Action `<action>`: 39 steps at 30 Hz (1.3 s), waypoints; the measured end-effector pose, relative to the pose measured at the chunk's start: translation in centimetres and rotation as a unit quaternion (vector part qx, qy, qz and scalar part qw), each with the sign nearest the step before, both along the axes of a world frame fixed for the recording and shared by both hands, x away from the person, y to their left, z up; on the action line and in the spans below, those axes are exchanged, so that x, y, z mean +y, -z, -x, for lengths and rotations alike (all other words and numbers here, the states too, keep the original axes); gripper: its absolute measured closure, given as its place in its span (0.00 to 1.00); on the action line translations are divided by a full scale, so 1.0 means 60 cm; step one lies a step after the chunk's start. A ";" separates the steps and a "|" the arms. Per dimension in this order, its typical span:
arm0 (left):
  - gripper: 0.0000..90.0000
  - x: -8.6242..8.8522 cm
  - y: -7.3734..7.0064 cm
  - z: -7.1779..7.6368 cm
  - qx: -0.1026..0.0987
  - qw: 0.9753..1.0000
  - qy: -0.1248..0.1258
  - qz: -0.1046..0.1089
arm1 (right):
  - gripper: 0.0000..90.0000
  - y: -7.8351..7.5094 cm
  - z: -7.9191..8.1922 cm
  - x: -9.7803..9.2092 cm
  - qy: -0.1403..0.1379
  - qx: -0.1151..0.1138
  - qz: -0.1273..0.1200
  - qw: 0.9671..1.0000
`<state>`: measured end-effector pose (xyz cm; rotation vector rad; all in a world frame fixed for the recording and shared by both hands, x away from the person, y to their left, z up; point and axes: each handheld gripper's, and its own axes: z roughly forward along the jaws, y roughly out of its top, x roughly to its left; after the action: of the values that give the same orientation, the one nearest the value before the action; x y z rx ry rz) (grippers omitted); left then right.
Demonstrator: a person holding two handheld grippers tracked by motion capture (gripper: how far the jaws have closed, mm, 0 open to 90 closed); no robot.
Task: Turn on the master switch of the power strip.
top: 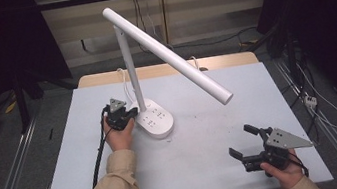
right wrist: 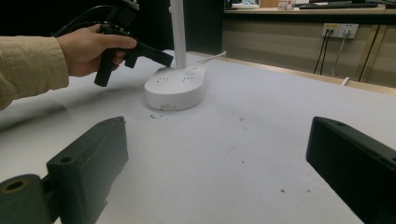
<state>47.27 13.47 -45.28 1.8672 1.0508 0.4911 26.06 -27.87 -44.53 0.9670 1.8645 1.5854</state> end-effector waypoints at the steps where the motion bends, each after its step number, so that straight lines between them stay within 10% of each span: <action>1: 1.00 -0.001 0.000 0.000 -0.002 1.000 -0.001 -0.001 | 0.06 0.000 0.000 0.000 0.000 -0.001 0.001 1.000; 39: 1.00 -0.004 0.001 0.000 0.004 1.000 -0.007 -0.011 | 0.05 -0.002 0.006 0.003 -0.004 -0.003 0.001 1.000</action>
<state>47.28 13.23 -45.37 1.8836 1.0685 0.5037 25.72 -27.69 -44.40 0.9535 1.8683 1.5899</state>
